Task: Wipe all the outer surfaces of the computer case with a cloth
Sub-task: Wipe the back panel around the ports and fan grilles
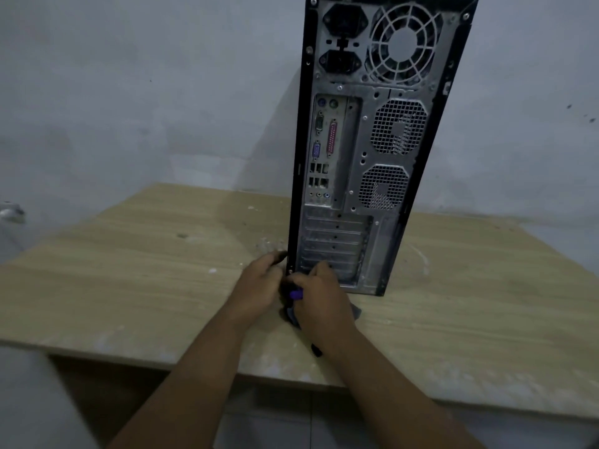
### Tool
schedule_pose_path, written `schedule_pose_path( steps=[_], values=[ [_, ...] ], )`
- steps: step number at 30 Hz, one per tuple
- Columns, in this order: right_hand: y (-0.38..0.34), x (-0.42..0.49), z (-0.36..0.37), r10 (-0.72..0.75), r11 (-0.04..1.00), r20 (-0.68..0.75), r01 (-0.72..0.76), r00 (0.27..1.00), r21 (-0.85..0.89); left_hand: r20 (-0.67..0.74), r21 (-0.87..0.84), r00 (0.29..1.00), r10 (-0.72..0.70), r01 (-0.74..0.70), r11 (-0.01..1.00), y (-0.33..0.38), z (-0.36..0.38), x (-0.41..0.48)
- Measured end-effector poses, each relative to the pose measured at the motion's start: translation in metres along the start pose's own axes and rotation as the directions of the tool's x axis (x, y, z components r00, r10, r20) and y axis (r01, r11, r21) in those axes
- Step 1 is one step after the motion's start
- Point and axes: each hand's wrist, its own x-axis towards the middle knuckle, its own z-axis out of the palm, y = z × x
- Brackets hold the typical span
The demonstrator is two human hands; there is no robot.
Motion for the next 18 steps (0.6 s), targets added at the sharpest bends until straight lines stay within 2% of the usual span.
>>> schedule_pose_path(
  steps=[4,6,8,11,13,15,18],
  values=[
    [-0.008,-0.004,0.003,0.080,0.997,-0.059,-0.081,0.995,-0.005,-0.065,0.010,0.998,0.019,-0.018,1.000,0.004,0.001,0.000],
    [-0.006,-0.007,0.006,0.055,0.998,-0.100,-0.055,0.993,0.000,-0.092,0.009,0.996,0.018,-0.018,1.000,0.004,0.002,0.002],
    [-0.004,-0.009,0.008,0.006,0.997,-0.139,0.005,0.990,0.077,-0.102,0.038,0.995,0.009,-0.005,0.999,0.002,0.003,0.004],
    [-0.003,-0.007,0.008,-0.089,0.978,-0.330,0.145,0.940,0.151,-0.157,0.089,0.988,0.007,0.007,0.996,-0.002,0.004,0.010],
    [-0.003,-0.002,0.010,-0.075,0.974,-0.462,0.165,0.884,0.157,-0.221,0.093,0.975,-0.018,0.039,0.995,-0.002,0.003,0.013],
    [-0.004,0.001,0.009,-0.009,0.981,-0.430,0.092,0.903,0.172,-0.289,0.046,0.956,-0.051,0.067,0.997,-0.001,0.001,0.014],
    [-0.004,-0.002,0.005,0.024,0.997,-0.228,-0.008,0.973,0.073,-0.331,-0.056,0.939,-0.094,0.081,0.995,-0.001,0.001,0.014]
  ],
)
